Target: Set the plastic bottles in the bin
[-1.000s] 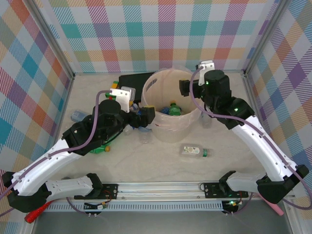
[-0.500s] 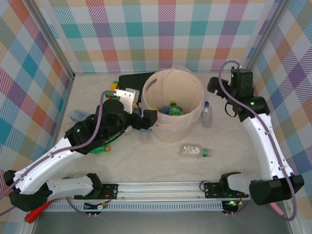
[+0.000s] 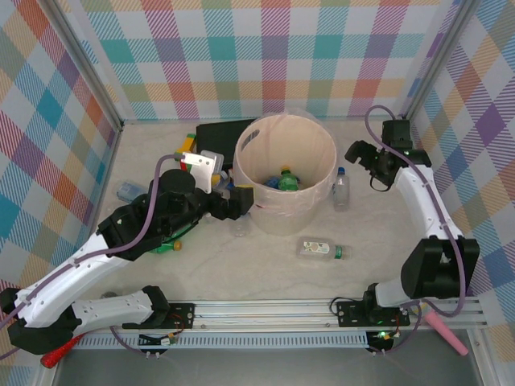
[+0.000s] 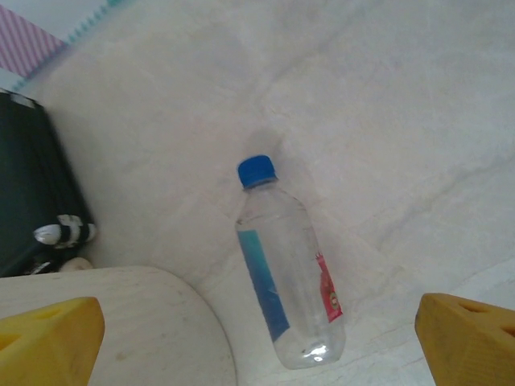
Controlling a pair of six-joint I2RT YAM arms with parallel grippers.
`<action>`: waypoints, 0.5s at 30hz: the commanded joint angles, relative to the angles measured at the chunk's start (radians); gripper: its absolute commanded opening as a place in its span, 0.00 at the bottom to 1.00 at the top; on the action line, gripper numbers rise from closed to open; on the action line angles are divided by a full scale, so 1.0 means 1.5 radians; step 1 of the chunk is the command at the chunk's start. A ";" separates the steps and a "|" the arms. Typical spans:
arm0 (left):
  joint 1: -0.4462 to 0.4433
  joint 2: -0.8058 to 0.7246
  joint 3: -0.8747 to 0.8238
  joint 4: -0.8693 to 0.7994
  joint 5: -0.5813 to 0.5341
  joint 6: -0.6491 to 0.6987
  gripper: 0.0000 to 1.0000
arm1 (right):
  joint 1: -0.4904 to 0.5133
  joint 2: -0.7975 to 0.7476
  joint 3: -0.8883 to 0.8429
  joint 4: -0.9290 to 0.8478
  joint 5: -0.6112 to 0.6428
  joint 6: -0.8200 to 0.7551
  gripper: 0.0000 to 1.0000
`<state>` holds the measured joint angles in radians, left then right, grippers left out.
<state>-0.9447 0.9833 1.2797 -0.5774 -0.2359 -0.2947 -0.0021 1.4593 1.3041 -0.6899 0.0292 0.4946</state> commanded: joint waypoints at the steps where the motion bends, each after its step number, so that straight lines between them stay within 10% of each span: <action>1: 0.000 -0.011 -0.004 -0.008 -0.002 0.011 1.00 | -0.006 0.040 0.012 -0.004 -0.012 0.016 0.99; 15: 0.000 -0.019 0.002 -0.017 -0.011 0.012 1.00 | -0.005 0.201 0.026 0.007 -0.086 -0.015 0.93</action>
<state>-0.9447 0.9775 1.2797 -0.5785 -0.2371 -0.2947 -0.0074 1.7378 1.3167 -0.6884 -0.0525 0.4889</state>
